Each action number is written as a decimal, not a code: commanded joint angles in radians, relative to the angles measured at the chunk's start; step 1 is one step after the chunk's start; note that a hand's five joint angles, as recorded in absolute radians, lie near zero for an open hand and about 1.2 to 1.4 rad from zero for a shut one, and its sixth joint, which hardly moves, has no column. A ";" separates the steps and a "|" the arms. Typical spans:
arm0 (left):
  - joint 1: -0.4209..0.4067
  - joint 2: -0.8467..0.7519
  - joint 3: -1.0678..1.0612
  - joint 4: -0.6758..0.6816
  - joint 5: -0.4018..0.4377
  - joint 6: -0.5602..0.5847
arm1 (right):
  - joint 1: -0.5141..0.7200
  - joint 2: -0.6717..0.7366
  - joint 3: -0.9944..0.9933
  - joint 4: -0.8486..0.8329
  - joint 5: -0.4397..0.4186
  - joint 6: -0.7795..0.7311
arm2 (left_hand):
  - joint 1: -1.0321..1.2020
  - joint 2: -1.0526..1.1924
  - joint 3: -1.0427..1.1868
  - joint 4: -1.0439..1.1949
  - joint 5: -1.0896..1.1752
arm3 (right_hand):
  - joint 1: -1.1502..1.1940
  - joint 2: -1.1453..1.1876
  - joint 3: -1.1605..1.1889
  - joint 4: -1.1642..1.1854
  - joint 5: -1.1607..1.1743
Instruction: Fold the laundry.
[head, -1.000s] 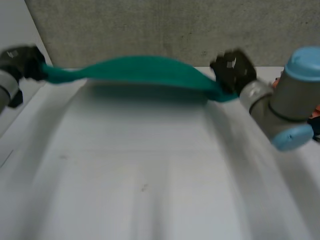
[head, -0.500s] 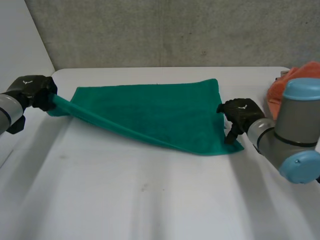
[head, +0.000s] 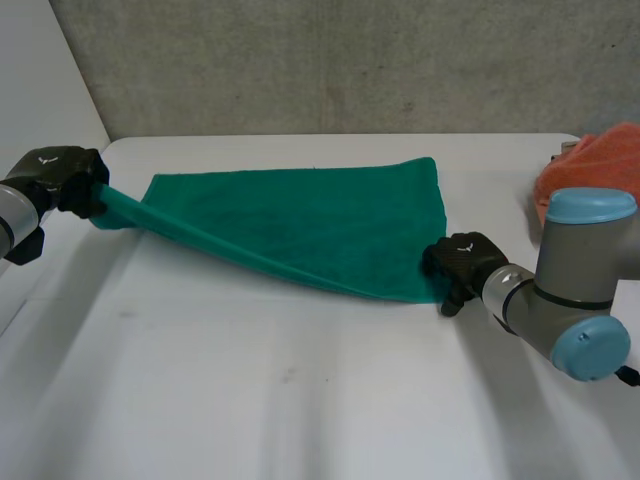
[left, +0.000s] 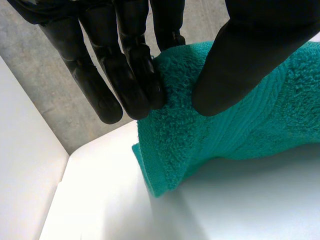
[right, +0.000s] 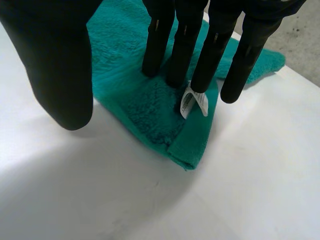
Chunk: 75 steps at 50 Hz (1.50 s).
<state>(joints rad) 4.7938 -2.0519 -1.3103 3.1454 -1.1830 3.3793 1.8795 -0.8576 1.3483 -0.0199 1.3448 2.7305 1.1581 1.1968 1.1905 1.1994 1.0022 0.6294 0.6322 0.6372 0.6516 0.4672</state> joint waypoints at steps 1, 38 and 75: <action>0.003 -0.002 0.005 0.001 -0.003 0.002 | 0.009 0.055 -0.078 -0.002 0.005 0.003 | 0.238 0.199 0.206 0.197 0.219 | 0.138 0.135 0.130 0.116 0.126; 0.001 -0.024 0.034 -0.037 -0.012 0.014 | 0.006 0.125 -0.292 0.003 0.093 -0.132 | 0.238 0.199 0.206 0.197 0.219 | 0.767 0.764 0.759 0.745 0.754; -0.031 -0.057 0.144 -0.648 -0.033 0.407 | -0.077 -0.097 -0.155 0.316 0.095 -0.404 | 0.238 0.199 0.206 0.197 0.219 | 0.767 0.764 0.759 0.745 0.754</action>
<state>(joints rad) 4.8137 -2.0205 -1.3151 2.4414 -1.1714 3.9379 1.7704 -1.0218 1.2690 0.4156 1.3931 2.2366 1.1580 1.1968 1.1905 1.1995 1.0023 1.1417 1.1797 1.1842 1.1932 1.0281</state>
